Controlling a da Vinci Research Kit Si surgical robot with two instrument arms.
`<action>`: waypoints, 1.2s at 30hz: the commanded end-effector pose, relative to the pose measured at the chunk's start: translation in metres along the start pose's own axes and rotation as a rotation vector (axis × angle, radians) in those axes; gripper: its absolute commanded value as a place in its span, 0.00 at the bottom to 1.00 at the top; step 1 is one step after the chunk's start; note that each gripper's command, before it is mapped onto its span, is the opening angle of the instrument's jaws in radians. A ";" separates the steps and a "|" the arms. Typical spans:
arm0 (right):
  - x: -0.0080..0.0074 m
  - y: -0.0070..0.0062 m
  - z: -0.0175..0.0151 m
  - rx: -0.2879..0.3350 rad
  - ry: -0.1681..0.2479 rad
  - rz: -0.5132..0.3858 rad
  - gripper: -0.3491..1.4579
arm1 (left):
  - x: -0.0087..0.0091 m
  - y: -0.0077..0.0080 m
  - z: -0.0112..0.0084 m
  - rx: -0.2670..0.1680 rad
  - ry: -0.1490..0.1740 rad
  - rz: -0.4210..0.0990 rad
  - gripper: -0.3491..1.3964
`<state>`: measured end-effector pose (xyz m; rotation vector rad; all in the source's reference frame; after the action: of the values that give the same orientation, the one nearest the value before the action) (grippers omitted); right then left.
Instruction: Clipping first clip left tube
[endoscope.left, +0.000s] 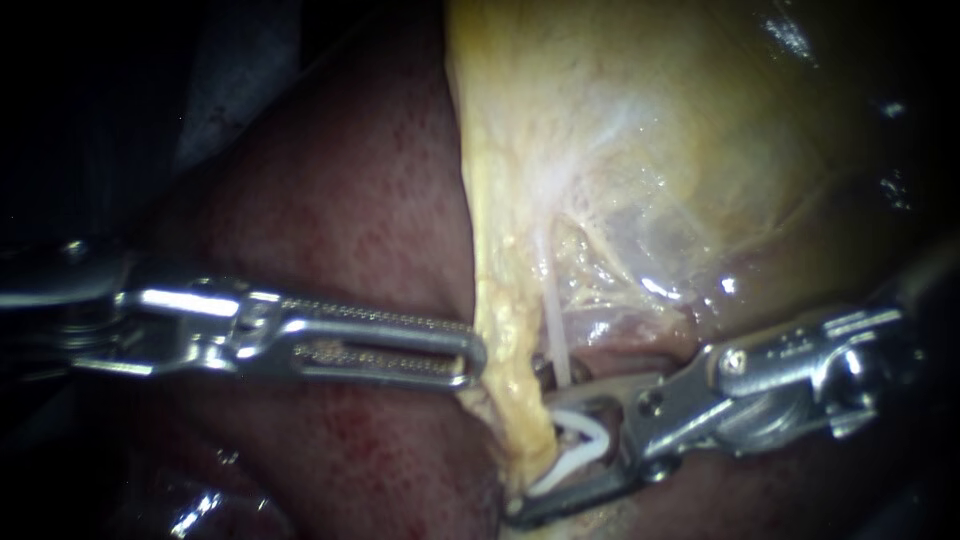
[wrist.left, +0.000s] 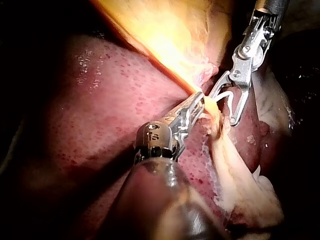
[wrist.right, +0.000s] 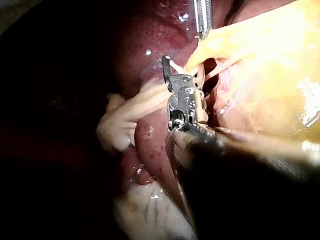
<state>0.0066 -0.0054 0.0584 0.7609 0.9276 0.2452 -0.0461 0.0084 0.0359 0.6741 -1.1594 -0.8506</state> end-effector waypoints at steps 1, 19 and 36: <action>0.0001 0.0000 0.0000 -0.003 0.002 0.003 0.49 | 0.0000 0.0000 0.0000 0.000 0.000 0.000 0.00; 0.0015 -0.0013 0.0025 -0.010 0.001 0.001 0.50 | 0.0001 0.0000 0.0002 -0.001 0.000 0.001 0.00; -0.0007 -0.0011 0.0062 0.005 -0.018 -0.011 0.50 | 0.0002 0.0001 0.0005 -0.005 -0.002 0.002 0.00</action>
<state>0.0110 -0.0096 0.0604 0.7608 0.9155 0.2259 -0.0465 0.0082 0.0362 0.6681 -1.1590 -0.8526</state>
